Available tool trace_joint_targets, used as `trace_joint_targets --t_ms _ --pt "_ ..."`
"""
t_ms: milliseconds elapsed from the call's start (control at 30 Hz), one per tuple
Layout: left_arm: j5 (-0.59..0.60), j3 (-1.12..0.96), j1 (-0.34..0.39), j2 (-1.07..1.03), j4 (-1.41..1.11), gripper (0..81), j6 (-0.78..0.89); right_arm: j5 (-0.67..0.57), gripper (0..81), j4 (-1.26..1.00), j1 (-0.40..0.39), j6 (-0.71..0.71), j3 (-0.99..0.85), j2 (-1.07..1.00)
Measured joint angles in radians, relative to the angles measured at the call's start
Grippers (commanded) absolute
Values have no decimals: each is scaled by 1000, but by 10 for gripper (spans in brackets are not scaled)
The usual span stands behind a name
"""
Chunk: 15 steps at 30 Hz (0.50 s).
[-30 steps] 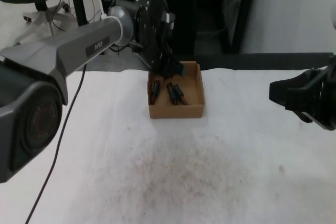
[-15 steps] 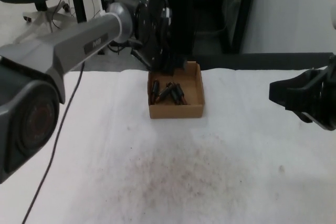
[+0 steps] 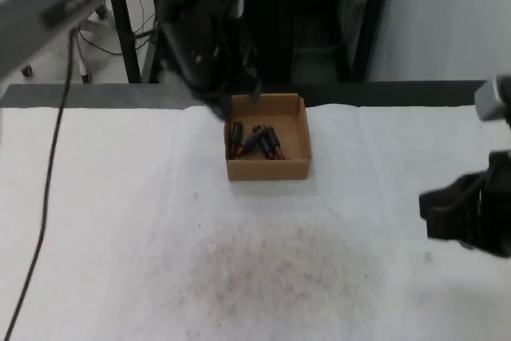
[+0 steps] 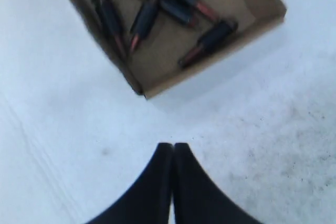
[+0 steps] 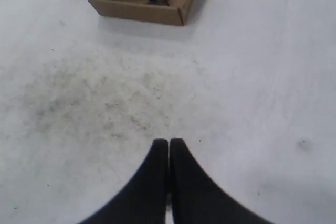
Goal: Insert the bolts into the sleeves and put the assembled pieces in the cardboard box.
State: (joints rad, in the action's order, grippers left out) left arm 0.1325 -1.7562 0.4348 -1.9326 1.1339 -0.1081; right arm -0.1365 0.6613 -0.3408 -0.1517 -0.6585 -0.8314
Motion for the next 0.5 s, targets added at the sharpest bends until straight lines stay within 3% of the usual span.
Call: trace_joint_targets --t_ms 200,333,500 --pt "-3 428 23 335 -109 1 32 24 8 58 28 13 4 6" --pt "-35 849 34 735 -312 1 158 25 8 80 73 25 31 37" --pt "-132 1148 34 1117 -441 1 231 25 8 129 139 51 146 164"
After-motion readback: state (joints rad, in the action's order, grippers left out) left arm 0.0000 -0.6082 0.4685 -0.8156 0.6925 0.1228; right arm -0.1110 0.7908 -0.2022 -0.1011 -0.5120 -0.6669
